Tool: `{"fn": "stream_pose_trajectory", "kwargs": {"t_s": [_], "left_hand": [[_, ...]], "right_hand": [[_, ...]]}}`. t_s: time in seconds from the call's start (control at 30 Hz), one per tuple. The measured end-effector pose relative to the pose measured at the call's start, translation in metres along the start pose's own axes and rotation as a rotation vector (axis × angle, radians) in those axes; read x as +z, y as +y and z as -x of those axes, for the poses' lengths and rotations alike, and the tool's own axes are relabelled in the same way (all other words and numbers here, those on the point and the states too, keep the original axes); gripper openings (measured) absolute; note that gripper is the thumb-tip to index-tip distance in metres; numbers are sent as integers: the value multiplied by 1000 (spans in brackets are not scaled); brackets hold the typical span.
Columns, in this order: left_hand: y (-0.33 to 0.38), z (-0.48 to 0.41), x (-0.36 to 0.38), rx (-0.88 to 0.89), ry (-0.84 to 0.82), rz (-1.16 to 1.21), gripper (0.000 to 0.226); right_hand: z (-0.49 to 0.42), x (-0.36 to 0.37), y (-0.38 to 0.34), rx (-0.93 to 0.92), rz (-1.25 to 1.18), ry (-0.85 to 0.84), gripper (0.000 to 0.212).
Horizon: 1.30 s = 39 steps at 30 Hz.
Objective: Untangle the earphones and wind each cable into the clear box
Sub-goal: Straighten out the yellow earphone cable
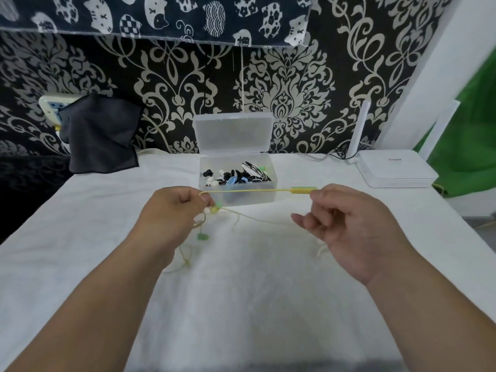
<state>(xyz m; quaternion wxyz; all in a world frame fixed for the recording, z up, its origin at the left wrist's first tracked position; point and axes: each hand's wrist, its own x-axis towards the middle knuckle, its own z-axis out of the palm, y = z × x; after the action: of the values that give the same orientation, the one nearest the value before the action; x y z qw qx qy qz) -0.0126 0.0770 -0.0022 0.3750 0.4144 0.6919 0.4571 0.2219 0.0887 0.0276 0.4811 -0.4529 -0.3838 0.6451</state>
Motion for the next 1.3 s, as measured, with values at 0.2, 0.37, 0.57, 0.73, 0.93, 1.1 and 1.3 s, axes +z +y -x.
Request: {"fn": "stream_pose_trajectory", "kwargs": {"t_s": [0.2,0.37,0.57,0.73,0.93,1.1,1.3], "left_hand": [[5,-1,-6,-29,63,247,24],[9,2,-5,-70,-1,308,41],[5,3,-12,-59,120,33,26],[8,-7,-24,-176,133,586,33],[4,-9,-32,-264,355,422,17],[1,-11,-35,-244,476,344,10],[8,-8,-40,-98,622,444,12]], "right_hand": [[-7,-20,9,-68,1099,96,38],[-8,-13,5,-56,771,104,50],[-8,-14,-14,-2,33,-5,41],[-7,-26,-11,-232,1064,174,36],[-7,-26,-18,69,541,94,40],[-5,-22,-16,56,410,-58,28],[-1,-19,-30,-5,-14,-207,14]]}}
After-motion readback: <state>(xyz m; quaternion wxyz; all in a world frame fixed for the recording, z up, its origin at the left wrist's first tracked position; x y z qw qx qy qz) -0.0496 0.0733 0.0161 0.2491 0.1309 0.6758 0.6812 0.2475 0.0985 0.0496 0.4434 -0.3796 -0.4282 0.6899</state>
